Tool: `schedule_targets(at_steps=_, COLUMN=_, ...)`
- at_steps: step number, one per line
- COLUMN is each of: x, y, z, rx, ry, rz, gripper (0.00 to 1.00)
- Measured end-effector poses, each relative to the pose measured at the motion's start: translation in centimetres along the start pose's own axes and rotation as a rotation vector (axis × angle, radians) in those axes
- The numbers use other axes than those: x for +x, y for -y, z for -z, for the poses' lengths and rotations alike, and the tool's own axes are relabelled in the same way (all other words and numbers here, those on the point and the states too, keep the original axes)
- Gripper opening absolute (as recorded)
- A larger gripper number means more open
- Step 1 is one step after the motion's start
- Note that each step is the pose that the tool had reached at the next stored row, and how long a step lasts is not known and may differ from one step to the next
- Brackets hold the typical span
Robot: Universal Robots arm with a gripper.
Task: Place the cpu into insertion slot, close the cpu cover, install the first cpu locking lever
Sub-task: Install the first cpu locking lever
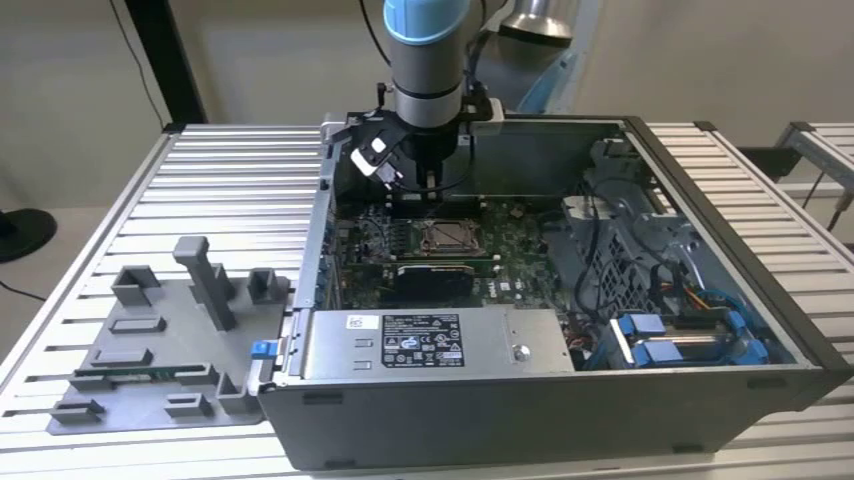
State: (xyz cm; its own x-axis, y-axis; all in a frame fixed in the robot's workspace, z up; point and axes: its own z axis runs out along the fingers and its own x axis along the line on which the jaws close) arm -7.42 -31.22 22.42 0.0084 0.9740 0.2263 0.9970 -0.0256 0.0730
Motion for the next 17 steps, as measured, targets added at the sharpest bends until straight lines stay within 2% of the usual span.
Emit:
schedule_targets(at_steps=7, x=-0.13, y=-0.14, z=-0.04, rx=0.0001, ry=0.0005, rz=0.0, gripper=0.0)
schedule_targets(at_steps=14, x=-0.2, y=-0.94, z=-0.58, rx=0.0001, ry=0.0062, rz=0.001, gripper=0.0)
schedule_targets(at_steps=17, x=-0.19, y=-1.05, z=-0.86, rx=0.0001, ry=0.011, rz=0.001, gripper=0.0)
